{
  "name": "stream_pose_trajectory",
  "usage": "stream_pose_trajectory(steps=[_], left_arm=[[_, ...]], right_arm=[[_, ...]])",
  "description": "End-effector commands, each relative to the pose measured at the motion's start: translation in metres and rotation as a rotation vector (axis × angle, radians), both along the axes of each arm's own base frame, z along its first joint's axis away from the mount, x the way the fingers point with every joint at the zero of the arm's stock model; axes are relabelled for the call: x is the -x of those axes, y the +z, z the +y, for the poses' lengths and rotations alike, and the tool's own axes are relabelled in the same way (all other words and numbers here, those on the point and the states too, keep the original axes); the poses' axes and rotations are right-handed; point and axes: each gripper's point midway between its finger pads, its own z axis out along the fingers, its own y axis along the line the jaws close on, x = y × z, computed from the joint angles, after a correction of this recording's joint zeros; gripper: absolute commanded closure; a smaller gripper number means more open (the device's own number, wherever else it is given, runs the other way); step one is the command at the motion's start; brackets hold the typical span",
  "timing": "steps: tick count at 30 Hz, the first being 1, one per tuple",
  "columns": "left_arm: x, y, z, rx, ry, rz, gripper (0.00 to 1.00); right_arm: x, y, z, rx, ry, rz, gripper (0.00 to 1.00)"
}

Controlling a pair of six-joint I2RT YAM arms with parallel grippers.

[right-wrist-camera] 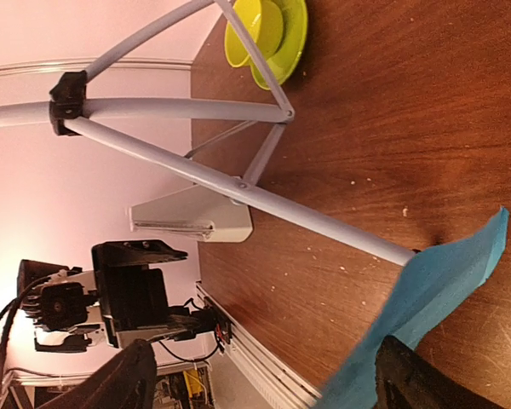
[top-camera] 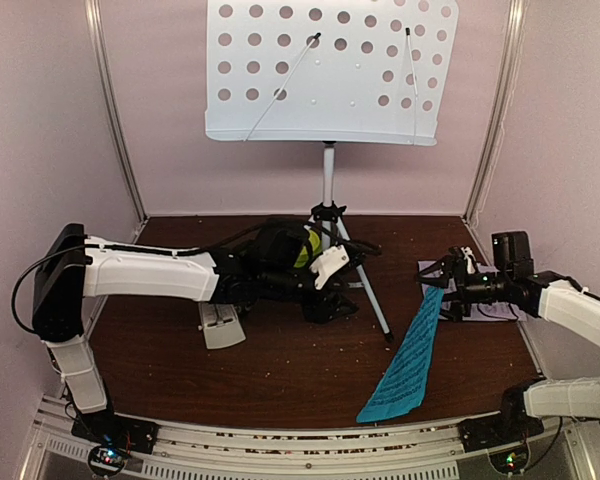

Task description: Set up the instrument practice props

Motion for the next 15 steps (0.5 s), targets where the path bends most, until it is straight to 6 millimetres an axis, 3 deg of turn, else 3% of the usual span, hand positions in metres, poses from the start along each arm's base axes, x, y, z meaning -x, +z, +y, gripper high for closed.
stream_pose_trajectory(steps=[1, 3, 8, 10, 15], left_arm=[[0.001, 0.011, -0.003, 0.072, 0.023, 0.008, 0.43], [0.001, 0.010, 0.001, 0.081, 0.040, 0.020, 0.43], [0.005, 0.003, 0.011, 0.071, 0.064, 0.043, 0.43], [0.004, 0.003, 0.015, 0.068, 0.076, 0.038, 0.43], [0.000, 0.004, 0.019, 0.050, 0.105, 0.022, 0.43]], right_arm=[[-0.010, 0.039, 0.022, -0.088, -0.004, -0.076, 0.10], [-0.009, 0.041, 0.034, -0.091, 0.023, -0.080, 0.10], [-0.004, 0.022, 0.052, -0.053, 0.061, -0.039, 0.16], [-0.001, 0.010, 0.046, 0.027, 0.055, -0.018, 0.23], [0.010, 0.005, 0.013, 0.315, 0.043, -0.026, 0.35]])
